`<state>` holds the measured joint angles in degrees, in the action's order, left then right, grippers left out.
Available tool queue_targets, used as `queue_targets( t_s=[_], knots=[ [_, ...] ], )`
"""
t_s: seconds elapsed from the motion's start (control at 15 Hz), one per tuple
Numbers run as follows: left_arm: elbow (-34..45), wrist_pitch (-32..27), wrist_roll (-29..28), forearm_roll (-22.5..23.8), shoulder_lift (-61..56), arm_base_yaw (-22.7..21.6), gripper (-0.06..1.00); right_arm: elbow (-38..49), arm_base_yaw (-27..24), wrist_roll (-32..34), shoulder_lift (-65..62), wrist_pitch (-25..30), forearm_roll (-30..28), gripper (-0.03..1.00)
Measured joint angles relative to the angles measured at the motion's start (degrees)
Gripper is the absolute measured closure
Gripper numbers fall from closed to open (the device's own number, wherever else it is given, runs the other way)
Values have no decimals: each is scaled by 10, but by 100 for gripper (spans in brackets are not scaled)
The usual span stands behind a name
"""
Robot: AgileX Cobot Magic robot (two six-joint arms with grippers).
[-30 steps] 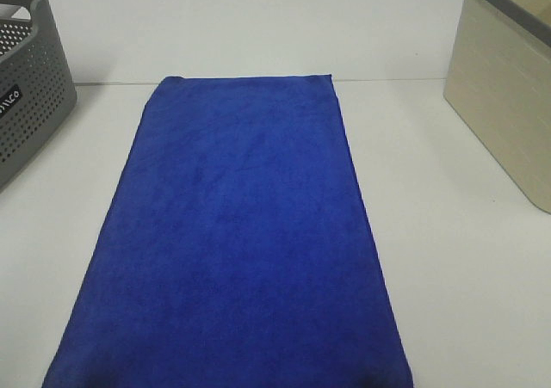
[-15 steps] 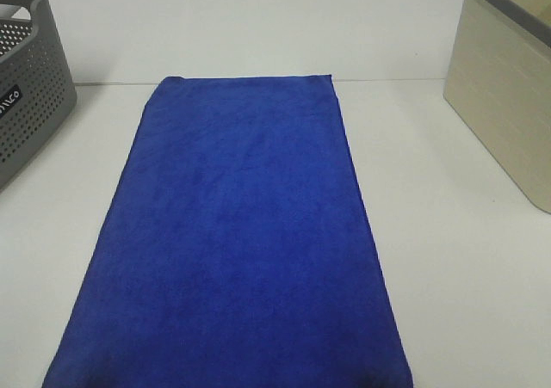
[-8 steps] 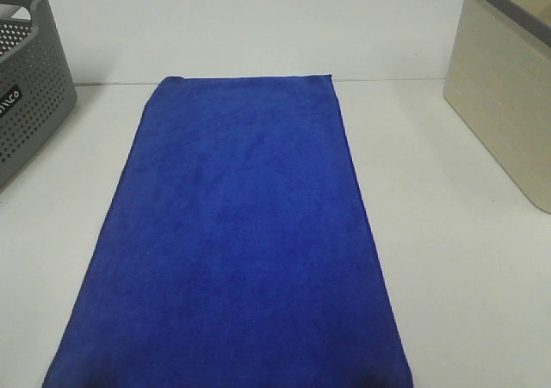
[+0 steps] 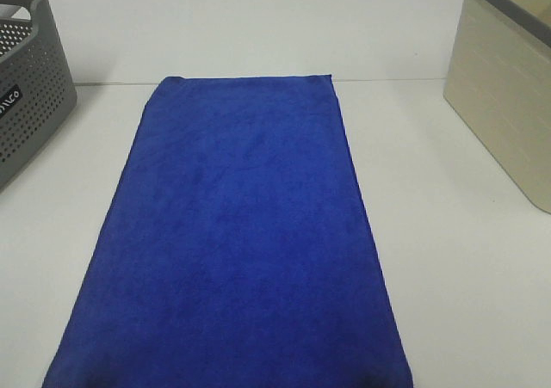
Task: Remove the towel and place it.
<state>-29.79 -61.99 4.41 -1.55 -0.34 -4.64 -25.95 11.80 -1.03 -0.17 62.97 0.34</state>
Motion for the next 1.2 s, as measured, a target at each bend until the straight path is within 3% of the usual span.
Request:
queue_targets(
  t_s=[0.8, 1.0, 1.2],
  knots=[
    [0, 0, 0, -5, 0, 0, 21, 0, 0, 0, 0, 0, 1, 22],
    [0, 0, 0, -5, 0, 0, 21, 0, -65, 0, 0, 0, 1, 22],
    [0, 0, 0, -5, 0, 0, 21, 0, -77, 0, 0, 0, 1, 22]
  ],
)
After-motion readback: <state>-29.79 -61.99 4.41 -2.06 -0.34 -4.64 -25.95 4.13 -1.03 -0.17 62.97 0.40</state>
